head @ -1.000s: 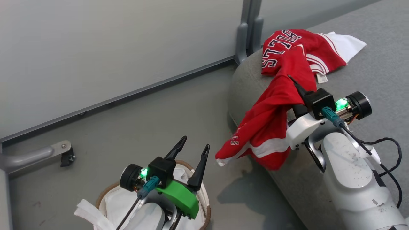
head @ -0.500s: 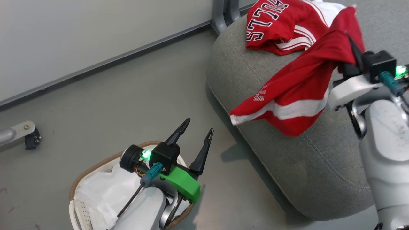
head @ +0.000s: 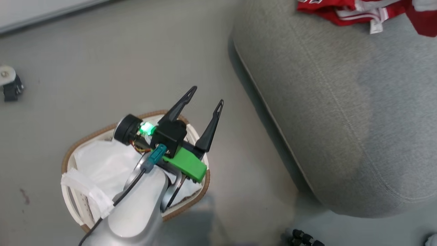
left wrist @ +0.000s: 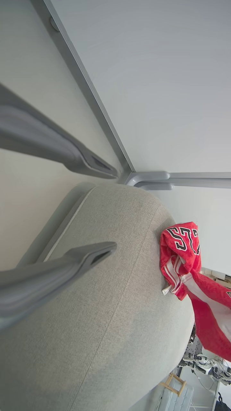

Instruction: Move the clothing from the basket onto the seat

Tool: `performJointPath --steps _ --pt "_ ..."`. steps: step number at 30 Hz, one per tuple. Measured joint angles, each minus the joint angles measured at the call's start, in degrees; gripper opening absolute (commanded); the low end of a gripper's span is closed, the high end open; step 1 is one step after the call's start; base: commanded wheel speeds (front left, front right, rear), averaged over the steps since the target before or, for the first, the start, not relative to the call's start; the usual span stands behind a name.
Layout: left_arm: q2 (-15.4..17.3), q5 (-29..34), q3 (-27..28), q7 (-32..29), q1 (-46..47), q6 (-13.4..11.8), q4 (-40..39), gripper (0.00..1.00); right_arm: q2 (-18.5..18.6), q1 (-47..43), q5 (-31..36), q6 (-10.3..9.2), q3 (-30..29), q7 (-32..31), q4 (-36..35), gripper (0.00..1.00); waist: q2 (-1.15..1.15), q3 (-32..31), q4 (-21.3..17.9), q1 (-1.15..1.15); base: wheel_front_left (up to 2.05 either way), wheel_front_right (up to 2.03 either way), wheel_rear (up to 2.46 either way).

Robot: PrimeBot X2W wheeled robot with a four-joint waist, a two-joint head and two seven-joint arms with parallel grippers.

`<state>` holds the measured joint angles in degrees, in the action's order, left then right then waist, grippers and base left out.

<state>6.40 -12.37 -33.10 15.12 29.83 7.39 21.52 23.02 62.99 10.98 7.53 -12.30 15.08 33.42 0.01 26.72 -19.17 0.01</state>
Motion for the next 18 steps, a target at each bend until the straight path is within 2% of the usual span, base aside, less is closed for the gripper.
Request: performJointPath --steps 8,18 --pt "0.6 1.1 -1.7 0.0 4.3 0.0 -0.7 1.0 -1.7 4.2 2.5 0.0 -5.1 0.0 8.9 0.0 0.0 8.6 2.8 0.01 0.0 0.0 0.0" --pt "1.4 1.4 -1.3 0.0 4.6 0.0 -1.1 1.0 -4.8 -1.8 7.5 0.0 -12.8 0.0 13.7 0.0 0.0 15.0 6.0 0.01 0.0 0.0 0.0"
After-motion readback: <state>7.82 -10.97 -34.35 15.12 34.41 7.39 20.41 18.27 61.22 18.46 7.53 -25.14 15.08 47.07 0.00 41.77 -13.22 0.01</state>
